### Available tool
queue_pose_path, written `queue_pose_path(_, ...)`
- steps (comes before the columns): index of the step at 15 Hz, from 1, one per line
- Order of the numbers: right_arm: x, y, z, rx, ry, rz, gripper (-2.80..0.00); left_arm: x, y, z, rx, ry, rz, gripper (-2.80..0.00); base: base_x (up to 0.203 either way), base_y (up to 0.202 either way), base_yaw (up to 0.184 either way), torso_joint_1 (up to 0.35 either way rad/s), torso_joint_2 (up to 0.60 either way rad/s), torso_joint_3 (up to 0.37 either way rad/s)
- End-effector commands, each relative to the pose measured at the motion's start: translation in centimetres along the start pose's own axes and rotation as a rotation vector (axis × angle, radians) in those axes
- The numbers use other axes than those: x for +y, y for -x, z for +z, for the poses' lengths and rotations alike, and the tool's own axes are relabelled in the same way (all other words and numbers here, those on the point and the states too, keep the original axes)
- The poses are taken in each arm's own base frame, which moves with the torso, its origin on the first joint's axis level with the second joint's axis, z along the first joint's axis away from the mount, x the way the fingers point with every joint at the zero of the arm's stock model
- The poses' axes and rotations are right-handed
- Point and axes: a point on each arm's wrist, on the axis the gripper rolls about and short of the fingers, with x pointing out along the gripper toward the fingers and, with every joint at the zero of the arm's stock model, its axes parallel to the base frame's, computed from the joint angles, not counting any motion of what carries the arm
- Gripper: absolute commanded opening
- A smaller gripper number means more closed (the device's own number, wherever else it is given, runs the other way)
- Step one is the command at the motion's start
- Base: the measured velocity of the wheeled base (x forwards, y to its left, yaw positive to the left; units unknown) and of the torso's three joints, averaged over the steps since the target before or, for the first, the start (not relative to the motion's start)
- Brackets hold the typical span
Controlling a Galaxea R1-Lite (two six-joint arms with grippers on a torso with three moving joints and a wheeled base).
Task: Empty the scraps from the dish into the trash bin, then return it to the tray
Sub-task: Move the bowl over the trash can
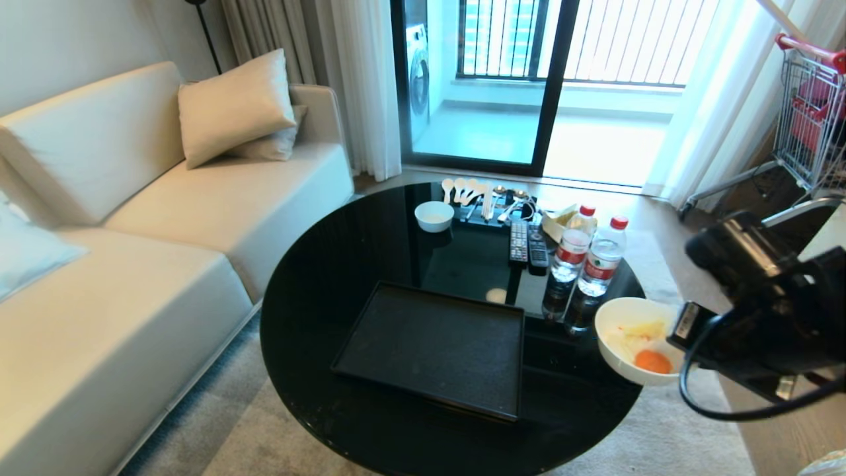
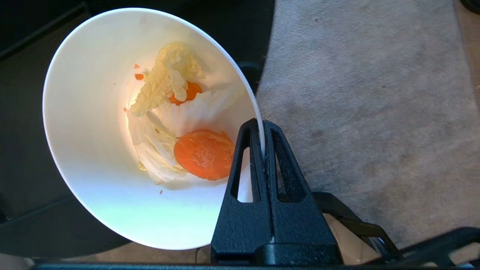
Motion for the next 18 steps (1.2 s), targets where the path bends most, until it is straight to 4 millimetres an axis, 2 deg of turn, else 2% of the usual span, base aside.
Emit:
queue_pose_path(1, -4.9, 3.0, -1.4, -0.044, -0.046, 0.021, -2.80, 0.0, 0.0, 0.0, -0.001, 0.000, 0.001, -2.80, 0.000, 0.000, 0.000, 0.000, 0.00, 0.000)
queue_pose_path(4, -8.9, 3.5, -2.3, -0.064, -0.115, -0.055, -2.80, 0.0, 0.0, 0.0, -0.001, 0.001, 0.001, -2.80, 0.000, 0.000, 0.000, 0.000, 0.00, 0.000)
queue_pose_path(8, -11.8, 4.2, -3.7, -0.063, -0.150, -0.104, -2.80, 0.0, 0.0, 0.0, -0.001, 0.001, 0.001, -2.80, 0.000, 0.000, 0.000, 0.000, 0.00, 0.000)
queue_pose_path(18, -12.0, 4.2, -3.9, -0.065, -0.147, -0.097, -2.80, 0.0, 0.0, 0.0, -0.001, 0.001, 0.001, -2.80, 0.000, 0.000, 0.000, 0.000, 0.00, 0.000)
